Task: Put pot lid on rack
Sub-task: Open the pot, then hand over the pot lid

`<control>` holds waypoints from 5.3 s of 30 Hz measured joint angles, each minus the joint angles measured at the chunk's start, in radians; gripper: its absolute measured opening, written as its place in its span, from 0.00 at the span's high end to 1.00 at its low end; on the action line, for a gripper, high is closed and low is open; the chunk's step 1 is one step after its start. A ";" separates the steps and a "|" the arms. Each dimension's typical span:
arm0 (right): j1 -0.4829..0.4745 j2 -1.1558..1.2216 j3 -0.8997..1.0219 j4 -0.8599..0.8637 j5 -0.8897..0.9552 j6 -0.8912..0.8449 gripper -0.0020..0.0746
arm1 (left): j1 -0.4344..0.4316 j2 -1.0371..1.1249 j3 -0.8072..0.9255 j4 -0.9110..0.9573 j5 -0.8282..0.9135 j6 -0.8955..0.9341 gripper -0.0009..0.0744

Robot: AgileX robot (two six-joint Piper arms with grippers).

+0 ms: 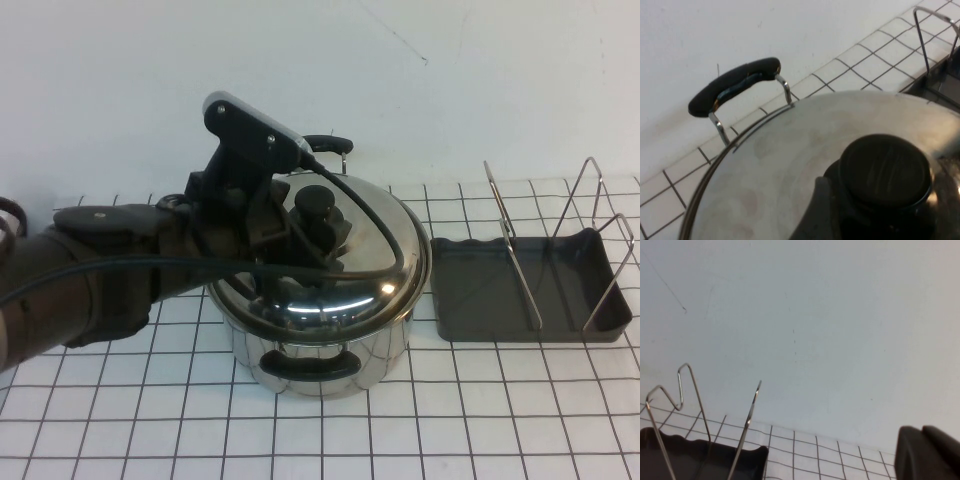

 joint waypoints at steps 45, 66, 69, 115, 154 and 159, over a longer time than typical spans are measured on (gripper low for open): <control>0.000 0.000 0.000 0.000 0.000 0.000 0.98 | 0.000 0.112 -0.095 -0.002 -0.027 -0.079 0.49; 0.000 0.000 0.000 0.000 0.000 0.000 0.98 | 0.000 0.138 -0.109 -0.019 -0.015 -0.069 0.56; 0.000 0.000 0.000 0.000 0.000 0.000 0.98 | 0.000 0.138 -0.109 -0.019 -0.015 -0.069 0.56; 0.357 0.029 -0.139 1.349 0.172 -0.054 0.38 | -0.028 -0.137 -0.201 0.050 0.681 -0.455 0.56; 0.362 0.485 -0.258 1.809 0.248 -0.879 0.95 | -0.207 -0.115 -0.212 0.046 0.531 -0.361 0.20; 0.362 0.487 -0.300 1.811 0.141 -0.984 0.95 | -0.207 -0.119 -0.212 0.182 0.517 -0.430 0.29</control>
